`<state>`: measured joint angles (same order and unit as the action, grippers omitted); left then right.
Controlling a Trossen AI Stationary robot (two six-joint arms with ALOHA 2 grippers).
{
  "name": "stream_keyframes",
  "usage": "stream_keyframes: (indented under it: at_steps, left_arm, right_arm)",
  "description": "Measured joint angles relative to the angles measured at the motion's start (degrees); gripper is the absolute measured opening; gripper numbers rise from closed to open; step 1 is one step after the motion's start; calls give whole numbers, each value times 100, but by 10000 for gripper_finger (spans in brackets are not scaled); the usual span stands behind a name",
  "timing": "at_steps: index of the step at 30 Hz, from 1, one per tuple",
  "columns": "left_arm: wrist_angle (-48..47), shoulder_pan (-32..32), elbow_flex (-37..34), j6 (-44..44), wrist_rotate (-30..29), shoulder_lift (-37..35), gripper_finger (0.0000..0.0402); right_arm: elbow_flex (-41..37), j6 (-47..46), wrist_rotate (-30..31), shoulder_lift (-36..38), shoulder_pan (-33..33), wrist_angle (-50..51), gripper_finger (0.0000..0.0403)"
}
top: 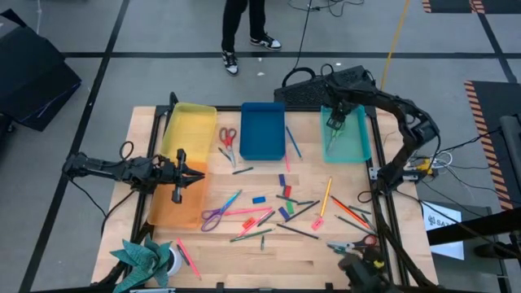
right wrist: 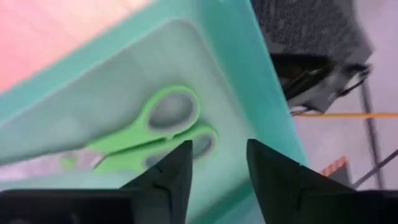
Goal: Sort crayons/erasers/pens/pencils in bins
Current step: Put the black scissors into the light blue bin
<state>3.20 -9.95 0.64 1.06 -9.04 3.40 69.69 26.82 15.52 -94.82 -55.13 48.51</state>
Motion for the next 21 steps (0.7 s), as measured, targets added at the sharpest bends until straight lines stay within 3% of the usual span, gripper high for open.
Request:
stream_keyframes:
  at_steps: [4, 8, 14, 21]
  left_arm:
    - [-1, 0, 0, 0, -1, 1, 40]
    - [-2, 1, -2, 0, 0, 1, 40]
    - [-2, 2, -2, 0, 0, 2, 40]
    - [-2, 0, -2, 0, 0, 2, 40]
  right_arm:
    - [0, -315, -42, 761, 702, 617, 156]
    - [2, -973, -50, 1505, 1916, 1398, 154]
    - [2, -2773, -54, 2148, 4396, 2364, 153]
    - [2, -5306, -122, 1824, 7459, 2847, 153]
